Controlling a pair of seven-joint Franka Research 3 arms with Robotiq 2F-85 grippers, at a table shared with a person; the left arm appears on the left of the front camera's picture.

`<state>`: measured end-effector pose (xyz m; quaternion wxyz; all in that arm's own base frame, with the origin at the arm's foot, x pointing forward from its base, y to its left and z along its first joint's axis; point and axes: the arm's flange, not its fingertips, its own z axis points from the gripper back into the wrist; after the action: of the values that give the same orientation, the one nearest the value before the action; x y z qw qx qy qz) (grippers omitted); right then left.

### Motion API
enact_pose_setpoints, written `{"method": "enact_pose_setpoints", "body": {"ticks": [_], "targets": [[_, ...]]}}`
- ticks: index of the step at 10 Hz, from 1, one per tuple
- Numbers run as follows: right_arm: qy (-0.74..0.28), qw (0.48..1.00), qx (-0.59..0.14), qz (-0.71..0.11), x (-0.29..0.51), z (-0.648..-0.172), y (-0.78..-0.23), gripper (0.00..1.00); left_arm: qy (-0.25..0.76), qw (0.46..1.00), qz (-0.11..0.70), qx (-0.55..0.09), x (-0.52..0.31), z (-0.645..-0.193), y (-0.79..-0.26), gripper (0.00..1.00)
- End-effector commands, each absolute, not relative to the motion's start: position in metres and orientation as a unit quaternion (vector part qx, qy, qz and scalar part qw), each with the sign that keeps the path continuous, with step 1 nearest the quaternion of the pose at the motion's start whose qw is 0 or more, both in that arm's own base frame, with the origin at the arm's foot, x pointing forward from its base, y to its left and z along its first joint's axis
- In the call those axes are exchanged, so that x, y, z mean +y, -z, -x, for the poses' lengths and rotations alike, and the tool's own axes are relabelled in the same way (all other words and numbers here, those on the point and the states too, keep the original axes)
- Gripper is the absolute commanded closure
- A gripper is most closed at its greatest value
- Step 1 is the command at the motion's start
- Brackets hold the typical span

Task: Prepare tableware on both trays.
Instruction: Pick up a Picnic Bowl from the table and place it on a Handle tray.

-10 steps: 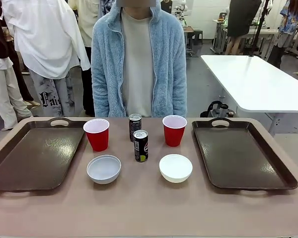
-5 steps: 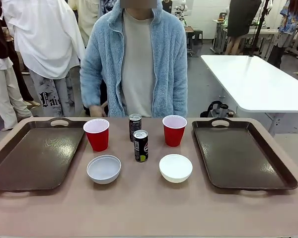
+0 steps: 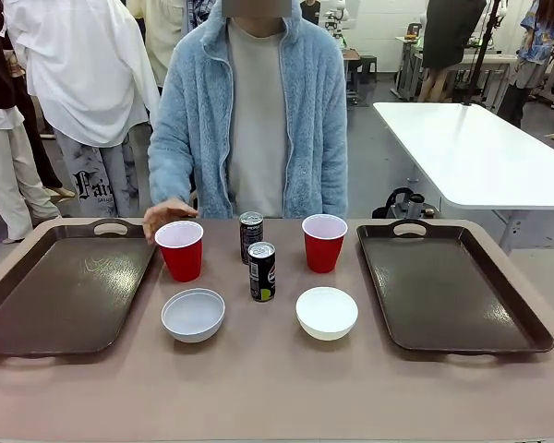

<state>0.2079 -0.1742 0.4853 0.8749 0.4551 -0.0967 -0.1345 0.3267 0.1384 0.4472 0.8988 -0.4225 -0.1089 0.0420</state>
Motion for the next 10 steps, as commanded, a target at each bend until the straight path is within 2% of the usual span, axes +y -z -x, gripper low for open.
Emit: {"method": "enact_pose_setpoints", "body": {"ticks": [1,7,9,10], "targets": [[0.136,0.870,-0.100,-0.464,-0.173,-0.209,-0.487,0.00,-0.042,0.895,0.430,-0.110,0.139,-0.327,-0.448,0.00],[0.136,0.870,-0.100,-0.464,-0.173,-0.209,-0.487,0.00,-0.042,0.895,0.430,-0.110,0.139,-0.327,-0.448,0.00],[0.170,0.890,-0.095,-0.413,-0.156,-0.215,-0.494,0.00,-0.042,0.895,0.430,-0.110,0.139,-0.327,-0.448,0.00],[0.175,0.906,-0.048,-0.381,-0.134,-0.234,-0.507,0.00,-0.042,0.895,0.430,-0.110,0.139,-0.327,-0.448,0.00]]}}
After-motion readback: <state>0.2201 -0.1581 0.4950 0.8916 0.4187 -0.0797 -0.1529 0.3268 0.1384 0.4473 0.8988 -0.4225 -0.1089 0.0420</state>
